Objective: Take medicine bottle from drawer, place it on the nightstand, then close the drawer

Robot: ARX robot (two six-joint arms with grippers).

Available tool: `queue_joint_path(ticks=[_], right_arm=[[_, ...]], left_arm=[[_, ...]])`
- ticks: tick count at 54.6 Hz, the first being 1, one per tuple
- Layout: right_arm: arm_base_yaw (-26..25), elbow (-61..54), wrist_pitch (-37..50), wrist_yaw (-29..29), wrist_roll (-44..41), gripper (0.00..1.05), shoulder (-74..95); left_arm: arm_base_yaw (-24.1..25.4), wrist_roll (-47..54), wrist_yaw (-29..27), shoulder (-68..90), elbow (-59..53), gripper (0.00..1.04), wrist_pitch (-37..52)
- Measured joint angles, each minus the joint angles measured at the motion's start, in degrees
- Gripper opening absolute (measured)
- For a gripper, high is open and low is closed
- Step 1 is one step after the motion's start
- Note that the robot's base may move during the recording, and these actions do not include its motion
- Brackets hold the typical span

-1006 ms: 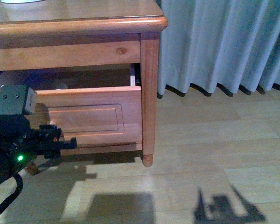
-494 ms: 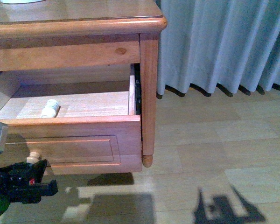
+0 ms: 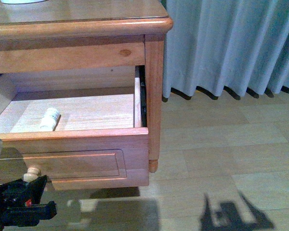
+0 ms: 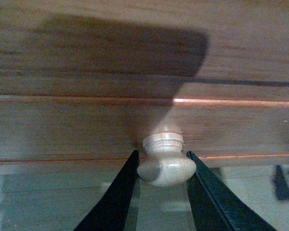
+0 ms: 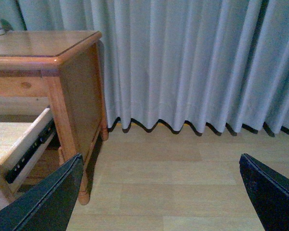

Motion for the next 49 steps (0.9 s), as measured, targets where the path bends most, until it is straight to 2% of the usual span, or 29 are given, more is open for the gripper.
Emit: queue_joint_path(ticks=[27,31,35,41,44,49], right_arm=[[0.0,0.0,0.0,0.0,0.0,0.98,0.0],[0.0,0.0,0.0,0.0,0.0,0.98,0.0],[0.0,0.0,0.0,0.0,0.0,0.98,0.0],[0.0,0.0,0.0,0.0,0.0,0.98,0.0],[0.0,0.0,0.0,0.0,0.0,0.98,0.0],[0.0,0.0,0.0,0.0,0.0,0.98,0.0]], left_arm=[[0.0,0.02,0.22,0.0,0.02,0.26,0.0],[0.0,-0.13,0.17,0.02,0.0,0.39,-0.13],[0.0,-0.15,0.17,0.04,0.0,0.49,-0.33],[0.0,-0.31,0.17,0.04,0.0,0.75,-0.31],[0.0,-0.35,0.15,0.04,-0.02,0.82,-0.31],[-0.28,-2.75,-0.13,-4.72,-5.44,0.97,-3.54]])
